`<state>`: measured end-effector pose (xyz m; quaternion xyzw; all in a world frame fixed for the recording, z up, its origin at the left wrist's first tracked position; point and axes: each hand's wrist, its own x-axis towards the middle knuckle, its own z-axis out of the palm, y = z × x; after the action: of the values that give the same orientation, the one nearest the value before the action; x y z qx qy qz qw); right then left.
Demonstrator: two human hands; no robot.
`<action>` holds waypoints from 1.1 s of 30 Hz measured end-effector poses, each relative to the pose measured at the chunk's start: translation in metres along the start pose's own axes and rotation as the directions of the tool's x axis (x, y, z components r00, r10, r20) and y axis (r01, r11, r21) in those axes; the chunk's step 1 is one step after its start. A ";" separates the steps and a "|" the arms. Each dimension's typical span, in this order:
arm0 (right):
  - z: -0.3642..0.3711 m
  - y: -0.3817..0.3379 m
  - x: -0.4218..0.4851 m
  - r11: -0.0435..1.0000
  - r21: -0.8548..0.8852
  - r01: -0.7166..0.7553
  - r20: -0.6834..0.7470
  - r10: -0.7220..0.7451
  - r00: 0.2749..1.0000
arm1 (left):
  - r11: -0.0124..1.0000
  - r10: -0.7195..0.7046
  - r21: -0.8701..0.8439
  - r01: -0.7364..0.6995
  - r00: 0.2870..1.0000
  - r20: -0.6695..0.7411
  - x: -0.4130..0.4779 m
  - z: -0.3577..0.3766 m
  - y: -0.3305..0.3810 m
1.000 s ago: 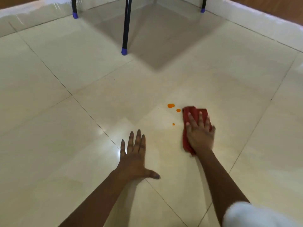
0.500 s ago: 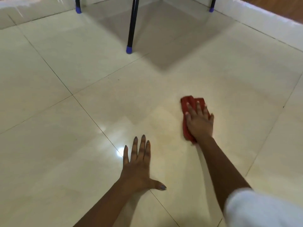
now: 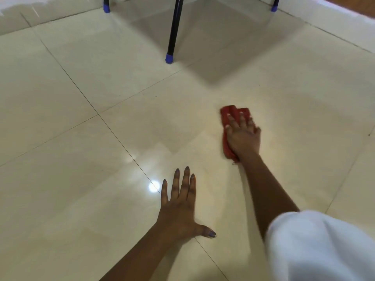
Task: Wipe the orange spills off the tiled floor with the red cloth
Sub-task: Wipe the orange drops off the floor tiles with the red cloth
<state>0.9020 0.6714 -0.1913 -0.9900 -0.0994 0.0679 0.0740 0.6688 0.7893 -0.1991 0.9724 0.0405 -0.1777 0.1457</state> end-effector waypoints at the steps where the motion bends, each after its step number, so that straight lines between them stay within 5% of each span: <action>1: 0.002 -0.022 -0.005 0.996 -0.002 0.086 0.004 -0.086 0.996 | 1.000 0.002 -0.001 -0.002 1.000 -0.001 -0.002 -0.002 -0.001; 6: 0.023 -0.040 -0.099 0.897 -0.008 0.441 0.041 -0.441 0.897 | 0.998 0.030 -0.058 -0.031 0.999 -0.010 -0.006 -0.010 -0.004; 10: 0.017 0.007 -0.116 0.955 -0.078 0.286 0.044 -0.284 0.958 | 0.998 0.052 0.026 -0.052 0.999 0.002 -0.029 -0.006 -0.032; 13: 0.014 -0.033 -0.092 0.990 -0.038 0.133 0.043 -0.132 0.990 | 0.997 -0.073 -0.002 0.073 0.997 -0.003 -0.044 0.002 -0.044; 17: 0.027 -0.090 -0.133 0.901 0.015 0.434 0.114 -0.432 0.895 | 0.974 -0.196 -0.117 0.193 0.980 -0.015 -0.061 0.006 -0.034; 20: 0.033 -0.049 -0.213 0.862 -0.013 0.507 0.068 -0.505 0.860 | 0.974 -0.175 -0.146 0.175 0.984 0.016 -0.081 0.017 -0.026; 23: 0.029 0.025 -0.265 0.918 -0.030 0.395 0.043 -0.394 0.918 | 0.995 -0.063 -0.079 0.067 0.996 0.056 -0.101 0.024 -0.008; 28: 0.008 0.075 -0.235 0.996 -0.080 -0.025 0.051 0.029 0.998 | 0.981 0.190 0.014 -0.193 0.976 0.109 -0.114 0.042 0.040; 33: 0.025 0.095 -0.342 0.975 -0.063 0.212 0.073 -0.207 0.976 | 0.970 0.226 0.056 -0.235 0.965 0.131 -0.126 0.060 0.086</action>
<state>0.5836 0.5120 -0.1897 -0.9732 -0.2080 0.0887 0.0424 0.5428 0.6855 -0.1849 0.9622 -0.0883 -0.2207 0.1328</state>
